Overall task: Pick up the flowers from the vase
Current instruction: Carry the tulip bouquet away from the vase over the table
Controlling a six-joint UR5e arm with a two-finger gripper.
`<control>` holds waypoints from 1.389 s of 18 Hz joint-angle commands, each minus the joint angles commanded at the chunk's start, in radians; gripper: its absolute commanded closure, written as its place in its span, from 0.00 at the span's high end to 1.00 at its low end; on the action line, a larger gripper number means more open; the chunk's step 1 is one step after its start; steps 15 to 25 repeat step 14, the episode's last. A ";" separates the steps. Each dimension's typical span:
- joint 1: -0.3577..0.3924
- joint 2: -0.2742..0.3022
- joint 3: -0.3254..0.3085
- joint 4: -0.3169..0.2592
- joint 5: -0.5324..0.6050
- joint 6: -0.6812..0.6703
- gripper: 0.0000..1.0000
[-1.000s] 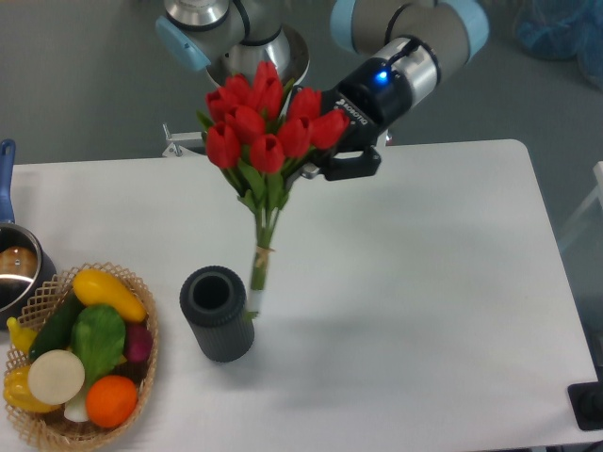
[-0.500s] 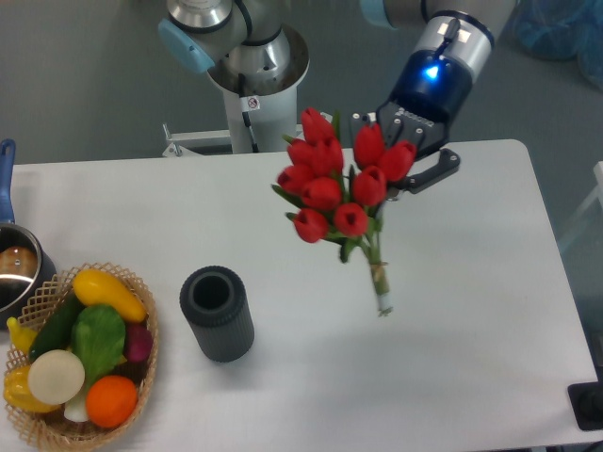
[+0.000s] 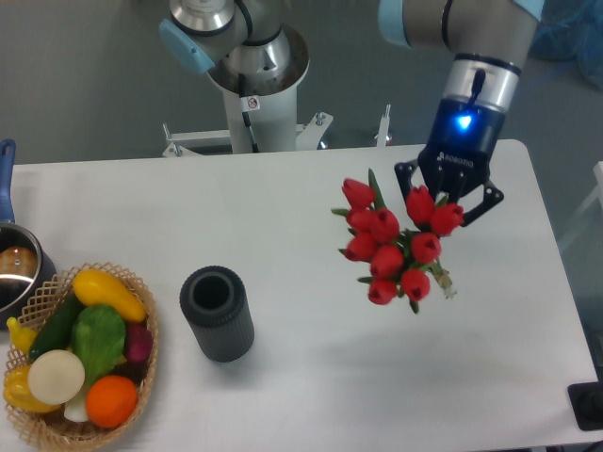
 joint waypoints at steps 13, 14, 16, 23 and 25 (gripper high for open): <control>-0.166 -0.118 0.184 -0.233 0.502 0.049 0.14; -0.172 -0.130 0.198 -0.245 0.522 0.049 0.14; -0.172 -0.130 0.198 -0.245 0.522 0.049 0.14; -0.172 -0.130 0.198 -0.245 0.522 0.049 0.14; -0.172 -0.130 0.198 -0.245 0.522 0.049 0.14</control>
